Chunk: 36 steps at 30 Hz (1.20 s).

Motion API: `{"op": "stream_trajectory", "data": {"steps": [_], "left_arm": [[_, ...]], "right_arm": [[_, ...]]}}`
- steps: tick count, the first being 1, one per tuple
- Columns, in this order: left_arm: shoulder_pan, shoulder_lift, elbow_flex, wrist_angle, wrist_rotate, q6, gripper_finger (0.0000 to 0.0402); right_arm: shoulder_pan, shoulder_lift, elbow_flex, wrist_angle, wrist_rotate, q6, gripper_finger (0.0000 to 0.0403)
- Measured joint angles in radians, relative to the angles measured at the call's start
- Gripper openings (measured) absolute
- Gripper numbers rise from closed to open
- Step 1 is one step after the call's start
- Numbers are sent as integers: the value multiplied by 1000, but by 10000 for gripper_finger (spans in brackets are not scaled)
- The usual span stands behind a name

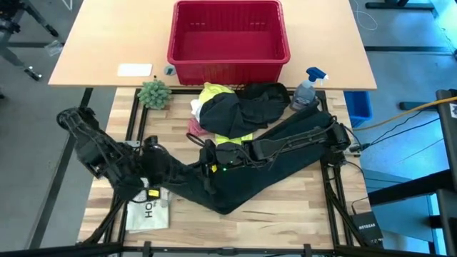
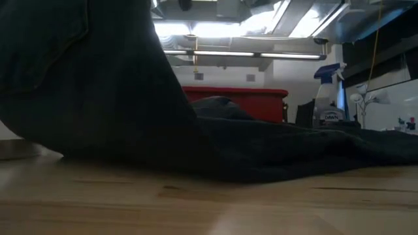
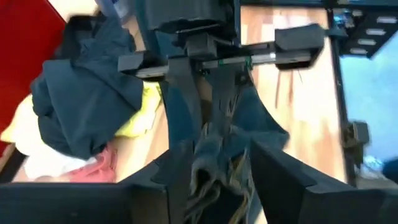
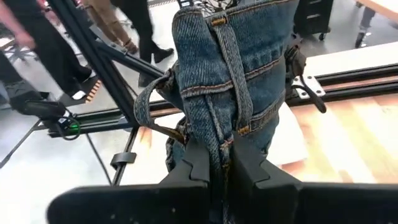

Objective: Fold laundry
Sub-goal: Fold the black jean

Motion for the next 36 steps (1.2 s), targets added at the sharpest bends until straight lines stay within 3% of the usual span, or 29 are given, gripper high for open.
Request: {"op": "stream_trajectory", "data": {"steps": [6, 13, 20, 28, 36], "left_arm": [[-75, -17, 20, -128, 108, -134, 184], [-117, -33, 20, -198, 104, -75, 203], [-61, -120, 20, -200, 110, 11, 205], [59, -206, 19, -87, 389, 53, 205], [116, -194, 19, -50, 425, 200, 205]], "right_arm": [[1, -6, 0, 43, -77, -7, 20], [3, -16, 1, 28, -236, -27, 20], [36, -16, 2, 21, -270, -26, 20], [43, -16, 2, 25, -288, -13, 19], [41, -16, 2, 39, -295, -11, 18]]}}
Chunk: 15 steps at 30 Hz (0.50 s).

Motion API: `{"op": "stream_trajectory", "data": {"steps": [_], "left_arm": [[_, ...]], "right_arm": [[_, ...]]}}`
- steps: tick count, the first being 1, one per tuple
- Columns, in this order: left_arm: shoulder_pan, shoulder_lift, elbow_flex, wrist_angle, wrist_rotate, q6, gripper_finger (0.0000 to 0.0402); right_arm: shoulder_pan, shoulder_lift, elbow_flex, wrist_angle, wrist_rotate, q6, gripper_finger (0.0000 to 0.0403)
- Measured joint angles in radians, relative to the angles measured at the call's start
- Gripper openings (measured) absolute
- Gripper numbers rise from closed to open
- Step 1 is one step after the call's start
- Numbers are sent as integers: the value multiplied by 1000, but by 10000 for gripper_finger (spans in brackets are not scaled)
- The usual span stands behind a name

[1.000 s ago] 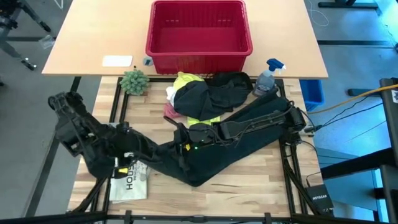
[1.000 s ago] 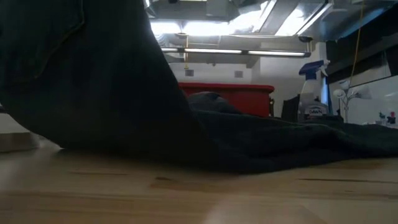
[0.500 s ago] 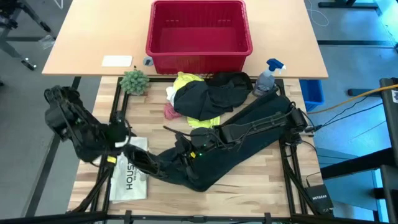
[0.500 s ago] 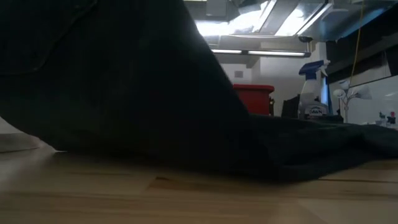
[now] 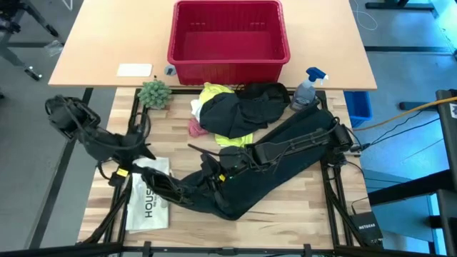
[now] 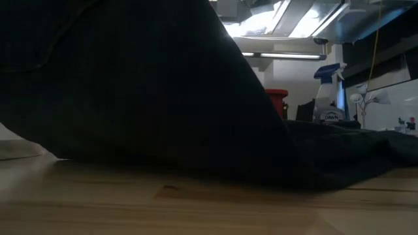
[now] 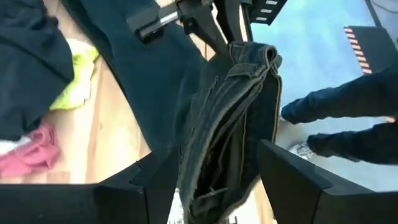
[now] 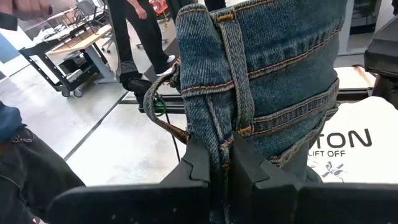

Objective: Fold laundry
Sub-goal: Fold the black jean

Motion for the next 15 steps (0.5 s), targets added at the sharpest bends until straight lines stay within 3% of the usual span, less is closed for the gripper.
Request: {"op": "stream_trajectory", "data": {"steps": [6, 11, 15], "left_arm": [[9, 69, -79, 55, 79, 118, 205], [36, 75, -135, 135, 203, 98, 205], [54, 59, -135, 198, 238, 94, 205]], "right_arm": [[0, 0, 0, 0, 0, 0, 18], [0, 0, 0, 0, -23, 1, 18], [-1, 0, 0, 1, -25, 2, 18]]}}
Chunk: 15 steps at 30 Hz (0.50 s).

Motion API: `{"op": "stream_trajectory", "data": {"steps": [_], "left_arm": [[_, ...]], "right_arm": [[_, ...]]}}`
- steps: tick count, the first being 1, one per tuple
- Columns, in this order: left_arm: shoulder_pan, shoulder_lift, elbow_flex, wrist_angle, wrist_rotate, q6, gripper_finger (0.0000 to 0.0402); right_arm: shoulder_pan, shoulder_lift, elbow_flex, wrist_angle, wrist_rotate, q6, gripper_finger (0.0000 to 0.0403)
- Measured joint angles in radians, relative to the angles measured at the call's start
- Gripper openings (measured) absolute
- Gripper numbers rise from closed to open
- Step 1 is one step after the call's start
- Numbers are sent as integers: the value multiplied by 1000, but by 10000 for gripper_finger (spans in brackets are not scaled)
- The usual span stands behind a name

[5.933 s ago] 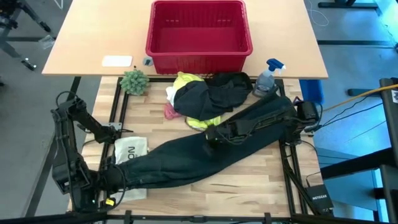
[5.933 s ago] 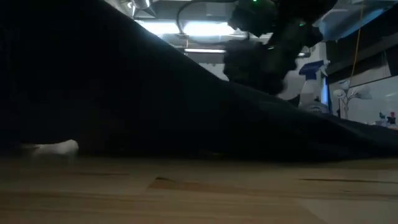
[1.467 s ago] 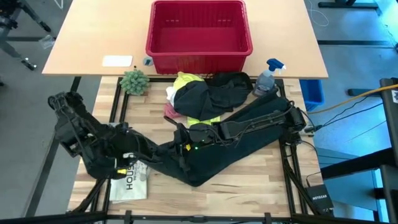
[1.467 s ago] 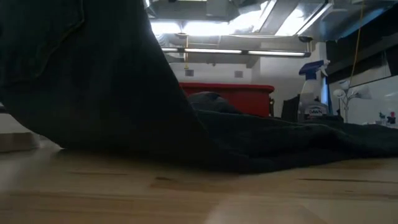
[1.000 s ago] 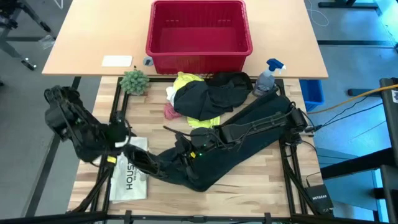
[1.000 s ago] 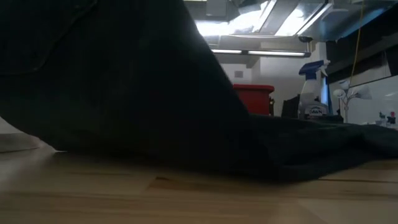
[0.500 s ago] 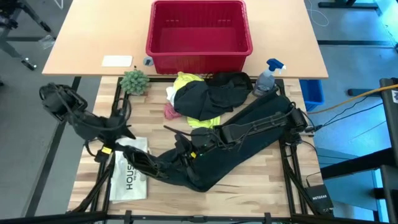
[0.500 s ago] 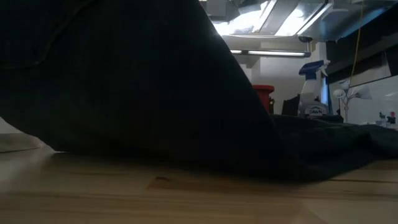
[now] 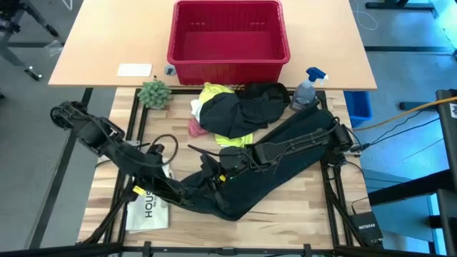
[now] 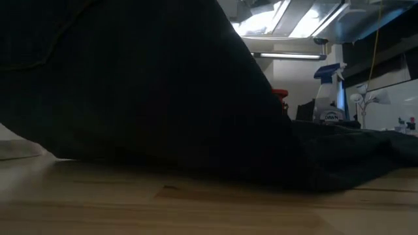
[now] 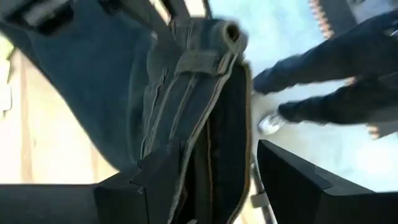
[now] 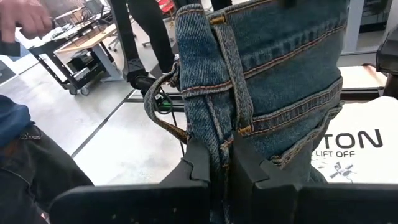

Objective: Fold laundry
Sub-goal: Fold the black jean

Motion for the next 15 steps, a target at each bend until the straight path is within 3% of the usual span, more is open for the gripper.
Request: {"op": "stream_trajectory", "data": {"steps": [15], "left_arm": [[-12, 96, -1, 3, 15, -3, 205]], "right_arm": [[-34, 0, 0, 19, -24, 34, 18]]}}
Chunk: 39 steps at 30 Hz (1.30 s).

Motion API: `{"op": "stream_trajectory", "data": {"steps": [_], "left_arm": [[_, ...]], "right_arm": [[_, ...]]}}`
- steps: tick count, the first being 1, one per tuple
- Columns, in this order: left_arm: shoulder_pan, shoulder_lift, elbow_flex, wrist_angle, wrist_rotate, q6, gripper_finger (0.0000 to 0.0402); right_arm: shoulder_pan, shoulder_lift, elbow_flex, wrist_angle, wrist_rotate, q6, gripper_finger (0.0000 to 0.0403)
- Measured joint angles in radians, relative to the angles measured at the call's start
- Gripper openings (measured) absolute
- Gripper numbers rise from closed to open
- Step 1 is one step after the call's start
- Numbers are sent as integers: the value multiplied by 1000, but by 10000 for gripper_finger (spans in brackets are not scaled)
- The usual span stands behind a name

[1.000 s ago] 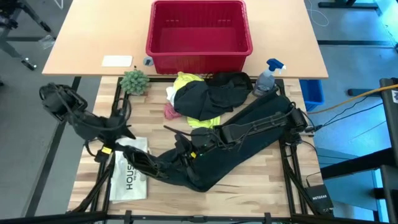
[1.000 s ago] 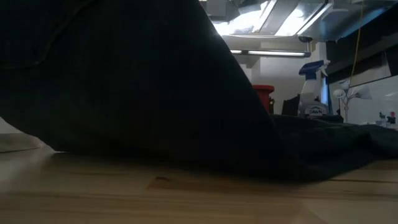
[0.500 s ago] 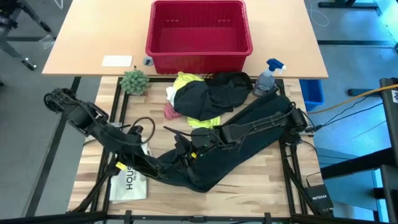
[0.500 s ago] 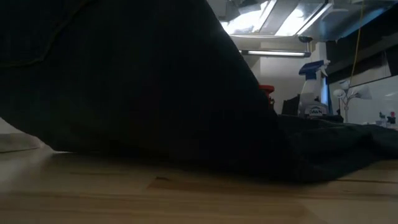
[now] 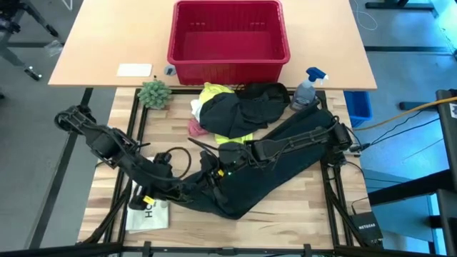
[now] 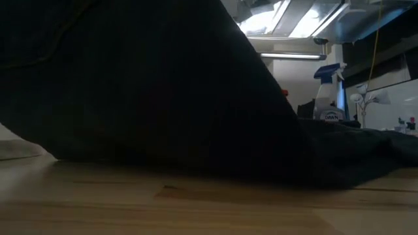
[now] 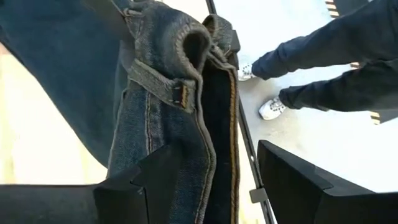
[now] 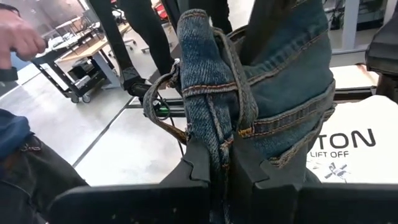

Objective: Fold laundry
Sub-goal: Fold the black jean

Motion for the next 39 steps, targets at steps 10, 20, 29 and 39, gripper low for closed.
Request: {"op": "stream_trajectory", "data": {"steps": [10, 20, 29, 39], "left_arm": [[-5, 10, 1, -40, -135, -11, 205], [-8, 41, 2, -77, -272, -42, 156], [-14, 43, 2, -89, -319, -123, 8], [-141, 42, 70, -190, -372, -266, 5]], "right_arm": [[-6, 0, 0, 94, -58, 50, 18], [-6, -3, 0, 119, -85, 54, 18], [-16, -9, 2, 79, -2, 77, 80], [-51, -43, 3, 29, -104, 164, 209]]}}
